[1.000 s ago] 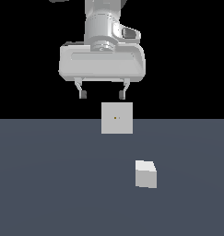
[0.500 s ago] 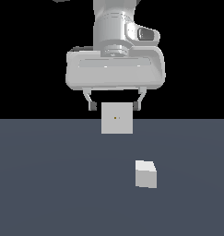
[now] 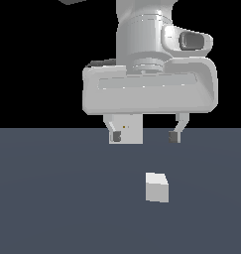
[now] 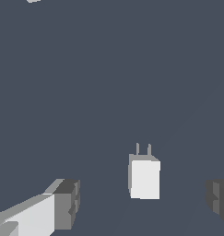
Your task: Plug the charger into the wall socket.
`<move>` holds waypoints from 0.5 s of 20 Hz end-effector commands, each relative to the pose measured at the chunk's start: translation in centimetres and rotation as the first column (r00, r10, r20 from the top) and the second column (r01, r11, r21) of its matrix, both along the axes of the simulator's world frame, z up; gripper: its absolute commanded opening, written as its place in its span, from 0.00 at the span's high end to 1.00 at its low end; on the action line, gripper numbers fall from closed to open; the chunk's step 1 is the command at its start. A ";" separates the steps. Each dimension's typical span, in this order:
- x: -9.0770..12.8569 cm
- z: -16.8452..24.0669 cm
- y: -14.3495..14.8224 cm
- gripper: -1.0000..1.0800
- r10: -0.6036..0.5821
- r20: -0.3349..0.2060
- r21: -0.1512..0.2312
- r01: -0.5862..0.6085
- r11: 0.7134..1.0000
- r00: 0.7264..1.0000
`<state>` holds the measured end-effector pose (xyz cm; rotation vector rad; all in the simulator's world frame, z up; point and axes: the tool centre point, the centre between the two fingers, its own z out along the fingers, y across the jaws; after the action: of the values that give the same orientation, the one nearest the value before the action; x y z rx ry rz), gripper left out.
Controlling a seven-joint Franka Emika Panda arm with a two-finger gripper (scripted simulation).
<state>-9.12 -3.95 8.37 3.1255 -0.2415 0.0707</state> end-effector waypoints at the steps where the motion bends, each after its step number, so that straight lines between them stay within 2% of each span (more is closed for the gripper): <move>1: -0.8 -0.8 -0.5 0.04 -0.016 0.009 -0.001 0.016 1.000 1.000; 10: -2.0 -2.1 -1.4 0.04 -0.043 0.021 -0.002 0.043 0.999 0.999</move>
<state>-10.99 -5.29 6.38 3.1174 -0.3050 0.0997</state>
